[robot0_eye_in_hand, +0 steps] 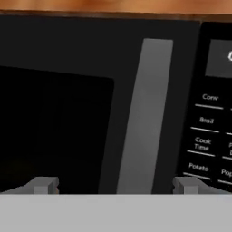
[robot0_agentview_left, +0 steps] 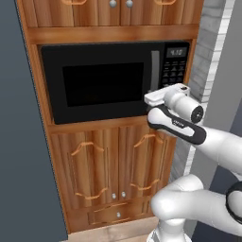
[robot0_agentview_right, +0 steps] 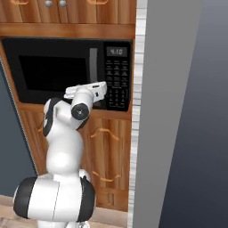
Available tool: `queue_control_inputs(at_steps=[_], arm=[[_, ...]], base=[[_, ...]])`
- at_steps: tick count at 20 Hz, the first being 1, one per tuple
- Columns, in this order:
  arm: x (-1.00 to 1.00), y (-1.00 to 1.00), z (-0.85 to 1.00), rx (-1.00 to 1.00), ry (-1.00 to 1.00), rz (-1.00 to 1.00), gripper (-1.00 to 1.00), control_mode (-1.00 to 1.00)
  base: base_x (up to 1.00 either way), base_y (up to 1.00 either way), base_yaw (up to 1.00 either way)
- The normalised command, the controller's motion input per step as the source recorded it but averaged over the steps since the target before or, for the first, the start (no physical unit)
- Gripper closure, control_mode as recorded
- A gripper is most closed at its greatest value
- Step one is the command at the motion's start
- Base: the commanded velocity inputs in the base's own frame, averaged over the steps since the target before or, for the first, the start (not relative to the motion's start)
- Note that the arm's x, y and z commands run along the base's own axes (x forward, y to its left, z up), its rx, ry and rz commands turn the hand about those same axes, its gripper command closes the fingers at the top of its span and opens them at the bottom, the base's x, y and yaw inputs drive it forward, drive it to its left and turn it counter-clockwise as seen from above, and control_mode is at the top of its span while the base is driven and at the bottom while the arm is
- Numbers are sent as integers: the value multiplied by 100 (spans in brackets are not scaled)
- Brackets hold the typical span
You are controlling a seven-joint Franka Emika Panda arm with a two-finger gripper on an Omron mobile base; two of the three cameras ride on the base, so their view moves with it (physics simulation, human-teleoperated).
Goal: Open the microwave door.
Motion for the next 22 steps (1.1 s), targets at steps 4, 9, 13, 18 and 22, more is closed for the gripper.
queue_control_inputs(at_steps=[4, 9, 13, 18, 22], arm=[[38, -2, 8, 0, 15, 0, -100, -100], [43, -5, 9, 0, 15, 0, -100, -100], [41, -4, 2, 0, 12, 0, 100, -100], [10, 0, 0, 0, 2, 0, 100, -100], [0, 0, 0, 0, 0, 0, 100, -100]], base=[[0, 0, 0], [0, 0, 0], [0, 0, 0], [0, 0, 0], [0, 0, 0]])
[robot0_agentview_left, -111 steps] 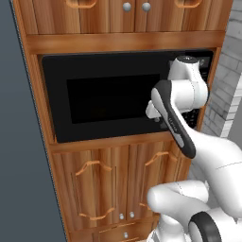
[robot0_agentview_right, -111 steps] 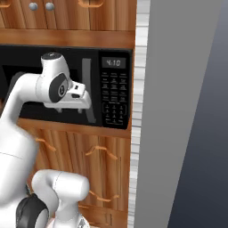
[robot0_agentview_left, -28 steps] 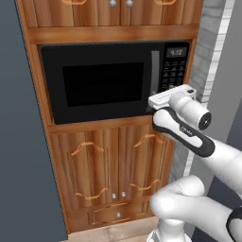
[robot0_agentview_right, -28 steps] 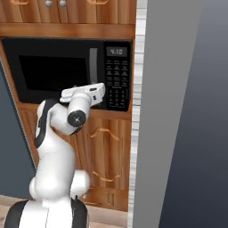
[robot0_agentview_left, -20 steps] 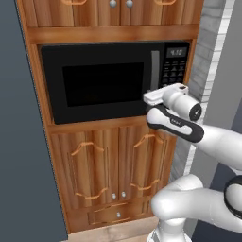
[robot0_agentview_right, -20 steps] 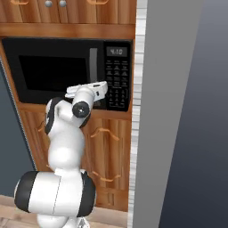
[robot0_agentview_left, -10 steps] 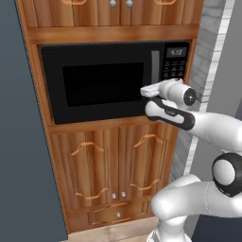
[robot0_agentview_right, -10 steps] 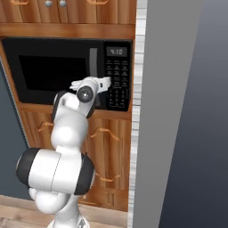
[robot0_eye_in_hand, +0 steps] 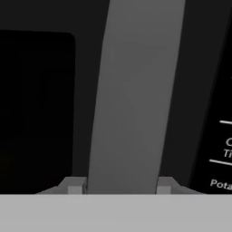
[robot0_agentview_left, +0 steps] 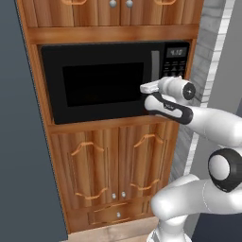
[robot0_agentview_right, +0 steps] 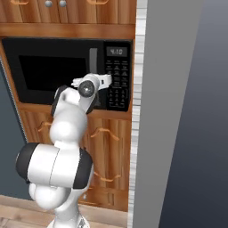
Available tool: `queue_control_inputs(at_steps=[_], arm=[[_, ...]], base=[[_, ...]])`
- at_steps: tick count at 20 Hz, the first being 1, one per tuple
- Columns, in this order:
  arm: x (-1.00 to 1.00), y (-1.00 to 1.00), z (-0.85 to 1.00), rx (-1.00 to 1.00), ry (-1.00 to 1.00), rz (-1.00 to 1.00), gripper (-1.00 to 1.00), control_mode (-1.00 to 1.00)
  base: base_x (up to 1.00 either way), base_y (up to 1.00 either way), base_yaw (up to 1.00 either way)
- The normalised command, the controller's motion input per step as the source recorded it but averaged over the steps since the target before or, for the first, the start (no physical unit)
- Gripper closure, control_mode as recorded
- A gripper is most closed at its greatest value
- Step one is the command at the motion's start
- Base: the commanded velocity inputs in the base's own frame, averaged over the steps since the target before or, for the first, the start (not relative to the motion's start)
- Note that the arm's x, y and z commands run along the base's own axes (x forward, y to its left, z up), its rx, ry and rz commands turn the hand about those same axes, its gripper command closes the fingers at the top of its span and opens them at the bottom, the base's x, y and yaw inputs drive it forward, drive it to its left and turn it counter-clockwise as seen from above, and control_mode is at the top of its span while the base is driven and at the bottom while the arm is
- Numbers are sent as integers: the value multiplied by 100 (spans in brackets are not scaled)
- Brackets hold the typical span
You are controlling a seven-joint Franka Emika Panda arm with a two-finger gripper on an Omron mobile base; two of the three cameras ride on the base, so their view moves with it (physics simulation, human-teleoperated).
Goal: Open the microwave door.
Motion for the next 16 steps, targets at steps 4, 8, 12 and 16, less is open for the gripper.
queue_control_inputs(at_steps=[4, 8, 12, 16], arm=[[-33, 0, 1, 0, -2, 0, 100, -100], [-79, 0, 19, 0, -7, 0, 100, -100], [-96, 0, 36, 0, -9, 0, 100, -100], [-100, 3, 42, 0, -6, 0, 100, -100]], base=[[0, 0, 0], [0, 0, 0], [0, 0, 0], [0, 0, 0]])
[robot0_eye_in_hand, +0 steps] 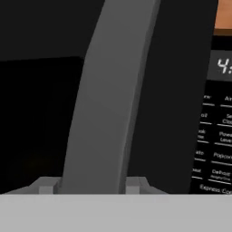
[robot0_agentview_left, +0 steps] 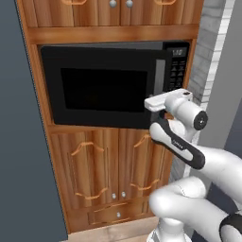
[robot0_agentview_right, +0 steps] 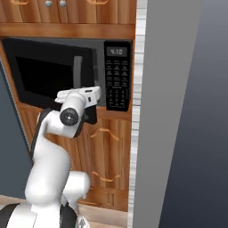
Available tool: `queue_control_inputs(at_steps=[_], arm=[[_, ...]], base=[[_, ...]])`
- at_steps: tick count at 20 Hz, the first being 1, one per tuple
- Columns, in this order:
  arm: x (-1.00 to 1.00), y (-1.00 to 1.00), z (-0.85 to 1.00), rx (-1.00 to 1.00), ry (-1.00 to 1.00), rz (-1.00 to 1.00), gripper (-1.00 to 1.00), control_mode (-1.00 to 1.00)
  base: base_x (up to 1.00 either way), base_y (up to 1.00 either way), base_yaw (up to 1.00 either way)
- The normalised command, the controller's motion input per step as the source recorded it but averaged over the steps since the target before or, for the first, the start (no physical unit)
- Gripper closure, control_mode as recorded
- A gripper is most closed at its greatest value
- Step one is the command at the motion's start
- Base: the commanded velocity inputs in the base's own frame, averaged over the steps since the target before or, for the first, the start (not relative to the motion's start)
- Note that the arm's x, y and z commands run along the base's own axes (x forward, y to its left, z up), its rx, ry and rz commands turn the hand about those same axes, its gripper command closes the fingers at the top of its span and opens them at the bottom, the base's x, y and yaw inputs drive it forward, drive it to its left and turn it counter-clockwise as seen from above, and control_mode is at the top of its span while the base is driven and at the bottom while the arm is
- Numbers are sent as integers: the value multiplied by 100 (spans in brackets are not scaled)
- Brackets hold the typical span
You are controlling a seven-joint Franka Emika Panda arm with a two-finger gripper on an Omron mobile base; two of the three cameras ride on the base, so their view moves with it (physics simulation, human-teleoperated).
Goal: Open the microwave door.
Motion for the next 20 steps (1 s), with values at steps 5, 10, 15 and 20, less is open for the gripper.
queue_control_inputs(at_steps=[5, 10, 15, 20], arm=[[-100, 26, 40, 0, -3, 0, 100, -100], [-99, 57, 37, 0, -1, -4, 100, -100], [-61, 78, 43, -8, 0, -6, -100, -100], [-17, 2, 3, -1, 0, -2, -100, -100]], base=[[0, 0, 0], [0, 0, 0], [0, 0, 0], [0, 0, 0]])
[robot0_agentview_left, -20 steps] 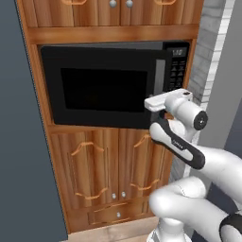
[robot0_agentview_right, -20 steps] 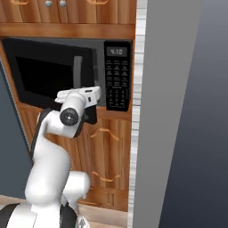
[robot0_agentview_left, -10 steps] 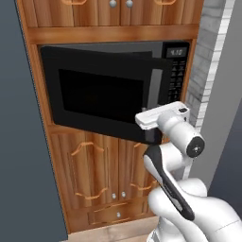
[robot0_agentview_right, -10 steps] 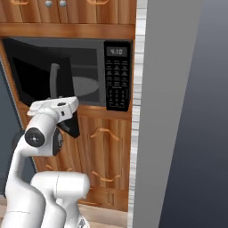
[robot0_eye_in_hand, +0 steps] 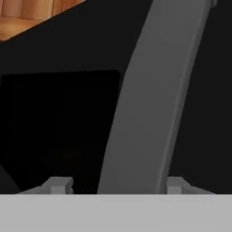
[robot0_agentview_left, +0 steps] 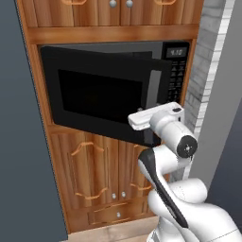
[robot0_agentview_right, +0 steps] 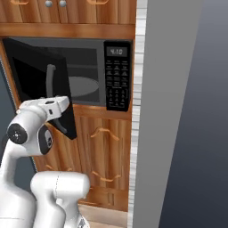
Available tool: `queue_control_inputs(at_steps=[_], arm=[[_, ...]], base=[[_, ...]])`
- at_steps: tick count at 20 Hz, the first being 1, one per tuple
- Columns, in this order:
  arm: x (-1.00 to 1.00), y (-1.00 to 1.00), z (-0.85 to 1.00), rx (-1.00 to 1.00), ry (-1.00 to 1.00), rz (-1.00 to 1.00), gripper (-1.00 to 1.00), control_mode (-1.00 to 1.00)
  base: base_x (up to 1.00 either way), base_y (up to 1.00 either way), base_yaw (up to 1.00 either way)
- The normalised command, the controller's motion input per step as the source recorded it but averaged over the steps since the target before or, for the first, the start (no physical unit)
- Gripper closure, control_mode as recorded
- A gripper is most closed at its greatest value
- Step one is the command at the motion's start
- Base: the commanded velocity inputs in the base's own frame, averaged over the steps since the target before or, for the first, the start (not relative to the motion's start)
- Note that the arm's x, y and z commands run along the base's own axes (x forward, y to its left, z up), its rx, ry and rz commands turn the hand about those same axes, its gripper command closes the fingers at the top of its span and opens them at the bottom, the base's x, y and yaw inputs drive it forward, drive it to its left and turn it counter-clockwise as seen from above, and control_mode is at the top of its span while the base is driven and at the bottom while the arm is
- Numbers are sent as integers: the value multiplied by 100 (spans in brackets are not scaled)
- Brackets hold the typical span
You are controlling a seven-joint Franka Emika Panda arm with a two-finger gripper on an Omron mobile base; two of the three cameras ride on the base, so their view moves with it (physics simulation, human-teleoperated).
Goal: Open the microwave door.
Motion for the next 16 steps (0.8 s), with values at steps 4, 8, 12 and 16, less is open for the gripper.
queue_control_inputs(at_steps=[4, 8, 12, 16], arm=[[-100, -39, 1, 2, -1, -11, -100, -100], [-100, -59, 5, 10, -1, -17, -100, -100], [-99, -73, 14, 16, 1, -10, -100, -100], [-45, -100, 5, 37, 12, 0, -100, -100]], base=[[0, 0, 0], [0, 0, 0], [0, 0, 0], [0, 0, 0]])
